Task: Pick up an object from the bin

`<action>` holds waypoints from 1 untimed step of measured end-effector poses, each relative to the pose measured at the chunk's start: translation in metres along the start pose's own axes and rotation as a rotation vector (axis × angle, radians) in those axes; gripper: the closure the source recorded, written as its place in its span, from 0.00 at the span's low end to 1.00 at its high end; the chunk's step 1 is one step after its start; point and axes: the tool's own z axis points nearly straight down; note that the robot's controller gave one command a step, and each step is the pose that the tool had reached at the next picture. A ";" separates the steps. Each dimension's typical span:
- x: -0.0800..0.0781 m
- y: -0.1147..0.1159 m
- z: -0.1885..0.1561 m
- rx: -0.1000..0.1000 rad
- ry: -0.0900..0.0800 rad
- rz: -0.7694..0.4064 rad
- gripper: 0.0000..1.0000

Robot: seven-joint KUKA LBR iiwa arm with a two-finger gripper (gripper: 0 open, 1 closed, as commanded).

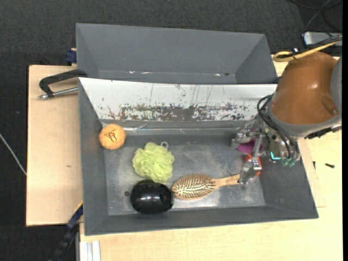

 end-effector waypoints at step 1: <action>-0.001 0.000 -0.004 0.001 -0.007 -0.002 0.00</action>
Offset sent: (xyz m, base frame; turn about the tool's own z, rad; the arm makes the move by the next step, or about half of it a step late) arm 0.0033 0.0835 -0.1078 -0.2667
